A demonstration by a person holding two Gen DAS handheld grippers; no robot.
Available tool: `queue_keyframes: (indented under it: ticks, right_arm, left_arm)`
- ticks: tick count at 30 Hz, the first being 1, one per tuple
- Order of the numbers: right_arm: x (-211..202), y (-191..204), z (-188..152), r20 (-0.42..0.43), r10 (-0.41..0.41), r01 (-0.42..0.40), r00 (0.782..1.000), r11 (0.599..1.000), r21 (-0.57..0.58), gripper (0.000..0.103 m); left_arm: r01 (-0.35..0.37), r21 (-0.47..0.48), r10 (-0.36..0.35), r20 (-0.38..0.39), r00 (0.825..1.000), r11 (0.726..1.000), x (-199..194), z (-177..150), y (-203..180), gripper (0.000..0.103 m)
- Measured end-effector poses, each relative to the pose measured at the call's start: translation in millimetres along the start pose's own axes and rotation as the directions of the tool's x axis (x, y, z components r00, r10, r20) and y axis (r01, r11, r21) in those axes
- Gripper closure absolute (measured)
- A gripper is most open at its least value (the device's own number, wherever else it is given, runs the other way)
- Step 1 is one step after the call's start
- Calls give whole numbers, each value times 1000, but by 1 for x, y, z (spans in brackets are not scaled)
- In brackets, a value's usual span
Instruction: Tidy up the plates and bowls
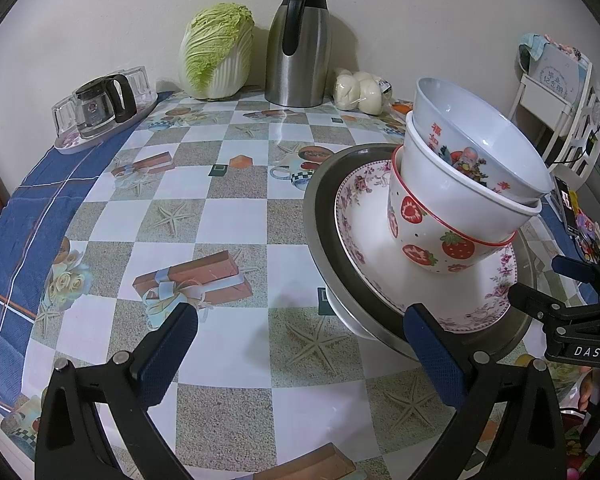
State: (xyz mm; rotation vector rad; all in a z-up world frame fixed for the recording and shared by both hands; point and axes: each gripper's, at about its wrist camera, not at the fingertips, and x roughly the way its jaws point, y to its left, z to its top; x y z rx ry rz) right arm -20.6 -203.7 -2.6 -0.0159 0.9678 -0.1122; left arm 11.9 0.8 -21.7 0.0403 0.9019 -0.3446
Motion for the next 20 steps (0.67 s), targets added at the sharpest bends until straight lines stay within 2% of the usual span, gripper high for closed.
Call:
queue_keyframes:
  ticks: [20]
  right_arm:
    - [1,0,1,0,1,-1,1000,1000,0,0]
  left_arm:
    - [-20,-9,20,29,999,1000,-6,0,1,0]
